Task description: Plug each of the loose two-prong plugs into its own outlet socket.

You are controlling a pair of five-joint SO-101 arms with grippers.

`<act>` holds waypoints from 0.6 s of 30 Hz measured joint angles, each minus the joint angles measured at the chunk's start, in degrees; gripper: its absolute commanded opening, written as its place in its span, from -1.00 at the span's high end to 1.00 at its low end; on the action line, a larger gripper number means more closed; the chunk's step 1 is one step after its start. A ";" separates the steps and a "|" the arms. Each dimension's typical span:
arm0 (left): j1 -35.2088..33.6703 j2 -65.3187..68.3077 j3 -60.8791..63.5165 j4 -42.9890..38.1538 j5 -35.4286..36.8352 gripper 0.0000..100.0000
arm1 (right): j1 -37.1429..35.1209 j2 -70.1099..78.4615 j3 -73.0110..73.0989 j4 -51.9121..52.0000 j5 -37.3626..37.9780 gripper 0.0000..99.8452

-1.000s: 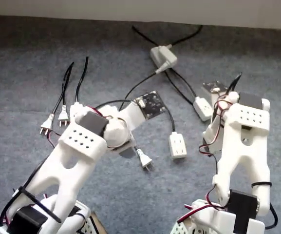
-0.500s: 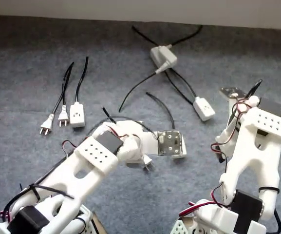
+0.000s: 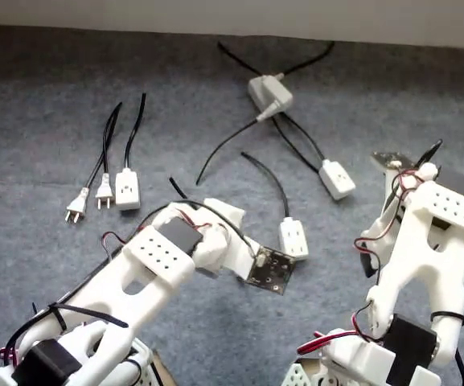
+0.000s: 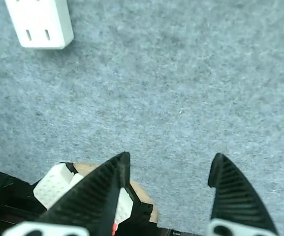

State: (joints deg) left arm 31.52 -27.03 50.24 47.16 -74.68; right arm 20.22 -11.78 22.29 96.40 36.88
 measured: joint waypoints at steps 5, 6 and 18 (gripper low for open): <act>3.78 0.26 1.58 -4.13 -0.09 0.38 | 2.20 0.00 0.00 0.00 0.00 0.49; 4.13 0.97 1.67 -5.71 -0.09 0.38 | 2.55 0.00 0.00 0.00 0.00 0.49; 4.31 17.05 -3.87 -9.67 -0.09 0.38 | 4.40 0.00 0.00 0.00 0.00 0.49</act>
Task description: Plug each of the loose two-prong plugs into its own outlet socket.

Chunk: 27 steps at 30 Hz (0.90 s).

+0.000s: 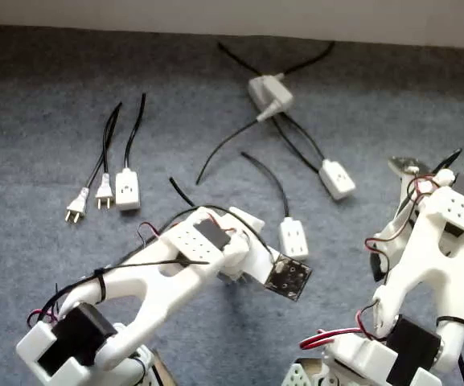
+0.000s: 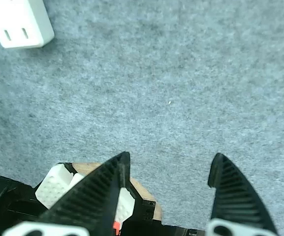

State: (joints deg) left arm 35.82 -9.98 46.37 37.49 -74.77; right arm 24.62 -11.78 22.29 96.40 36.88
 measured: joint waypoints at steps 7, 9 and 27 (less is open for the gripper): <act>1.14 5.36 -5.98 0.53 0.00 0.56 | 0.00 0.00 0.00 0.00 0.00 0.49; 1.14 7.47 -8.44 0.53 -0.09 0.71 | 0.00 0.00 0.00 0.00 0.00 0.49; -3.96 10.11 -12.66 4.40 -0.09 0.43 | 0.88 0.00 0.00 0.00 0.00 0.49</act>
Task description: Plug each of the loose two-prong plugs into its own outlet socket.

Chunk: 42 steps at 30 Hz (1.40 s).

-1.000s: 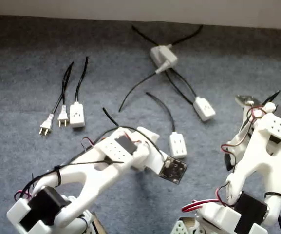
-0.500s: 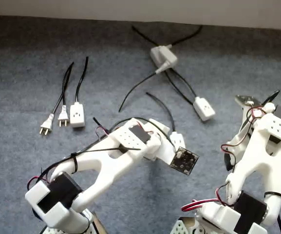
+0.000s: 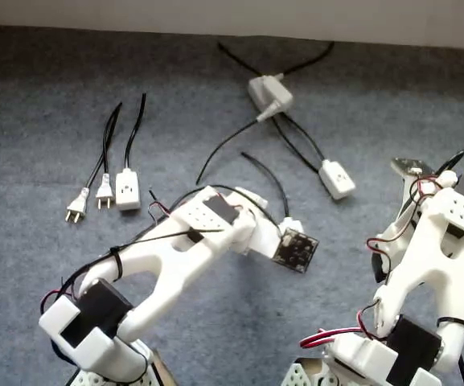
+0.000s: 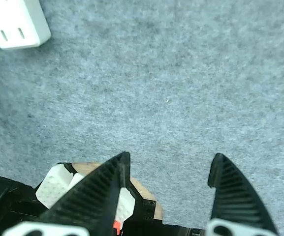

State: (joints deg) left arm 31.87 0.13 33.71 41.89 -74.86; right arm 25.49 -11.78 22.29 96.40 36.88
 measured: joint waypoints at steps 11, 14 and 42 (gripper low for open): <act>-2.55 0.53 -8.88 9.05 -0.44 0.38 | 0.00 0.00 0.00 0.00 0.00 0.49; -2.55 1.93 -9.32 9.05 -0.44 0.38 | 0.00 0.00 0.09 0.00 0.00 0.49; -3.87 14.33 -21.71 9.05 29.36 0.38 | 0.00 0.00 0.09 0.00 0.00 0.49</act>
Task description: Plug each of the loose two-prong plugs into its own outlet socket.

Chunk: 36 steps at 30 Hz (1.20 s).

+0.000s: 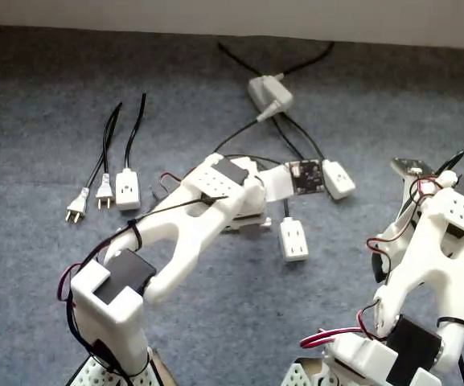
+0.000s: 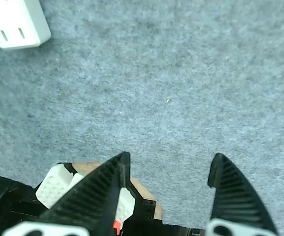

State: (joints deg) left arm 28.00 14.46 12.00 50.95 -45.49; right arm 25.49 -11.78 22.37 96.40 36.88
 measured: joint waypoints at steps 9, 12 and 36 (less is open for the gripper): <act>-0.97 0.00 2.20 0.00 0.00 0.38 | 0.00 0.00 0.00 0.00 0.00 0.49; -1.41 0.00 3.96 0.00 0.00 0.49 | 0.00 0.00 0.00 0.00 0.00 0.49; 1.05 0.00 4.66 3.16 0.35 0.93 | 0.00 0.00 0.00 -0.70 0.00 0.49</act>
State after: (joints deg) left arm 29.05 14.46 16.66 54.11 -45.14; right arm 25.49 -11.78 22.37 95.69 36.88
